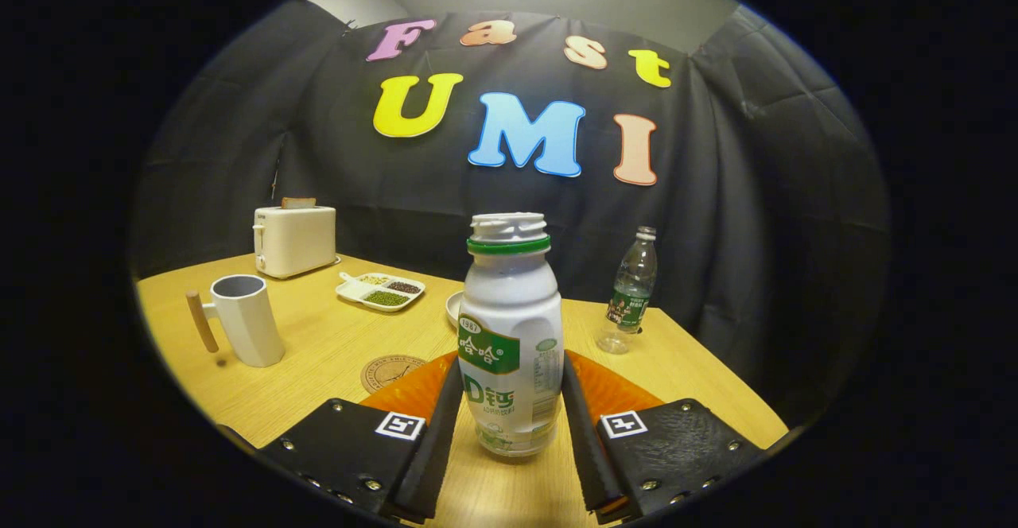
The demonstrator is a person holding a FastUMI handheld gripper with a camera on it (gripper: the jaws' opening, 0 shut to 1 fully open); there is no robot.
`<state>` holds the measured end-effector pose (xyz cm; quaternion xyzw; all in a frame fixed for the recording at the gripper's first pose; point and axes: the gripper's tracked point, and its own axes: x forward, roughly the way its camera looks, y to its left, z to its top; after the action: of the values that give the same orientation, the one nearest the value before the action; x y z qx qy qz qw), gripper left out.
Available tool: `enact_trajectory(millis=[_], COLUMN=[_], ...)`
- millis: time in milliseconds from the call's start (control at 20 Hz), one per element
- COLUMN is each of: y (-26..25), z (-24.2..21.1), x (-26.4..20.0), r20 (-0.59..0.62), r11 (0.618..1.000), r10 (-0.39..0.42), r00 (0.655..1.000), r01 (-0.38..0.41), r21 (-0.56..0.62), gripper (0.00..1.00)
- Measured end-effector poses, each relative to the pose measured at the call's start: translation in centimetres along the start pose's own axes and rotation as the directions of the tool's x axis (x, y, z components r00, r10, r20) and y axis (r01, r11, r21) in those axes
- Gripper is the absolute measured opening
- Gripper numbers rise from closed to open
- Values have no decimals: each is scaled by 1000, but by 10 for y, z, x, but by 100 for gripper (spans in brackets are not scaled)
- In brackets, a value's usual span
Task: Take the bottle from table, then pour the juice into the cup, finally place the bottle on the coaster
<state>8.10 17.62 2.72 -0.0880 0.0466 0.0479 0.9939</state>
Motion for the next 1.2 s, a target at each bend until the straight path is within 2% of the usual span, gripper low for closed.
enact_trajectory(millis=[550,900,1200], y=[24,44,49], z=[42,66,78], x=[10,15,18], r20=[45,60,70], r11=[979,934,876], r10=[-1,4,-21], r00=[999,998,997], r01=[10,17,52], r21=[-205,-356,-479], gripper=[66,66,66])
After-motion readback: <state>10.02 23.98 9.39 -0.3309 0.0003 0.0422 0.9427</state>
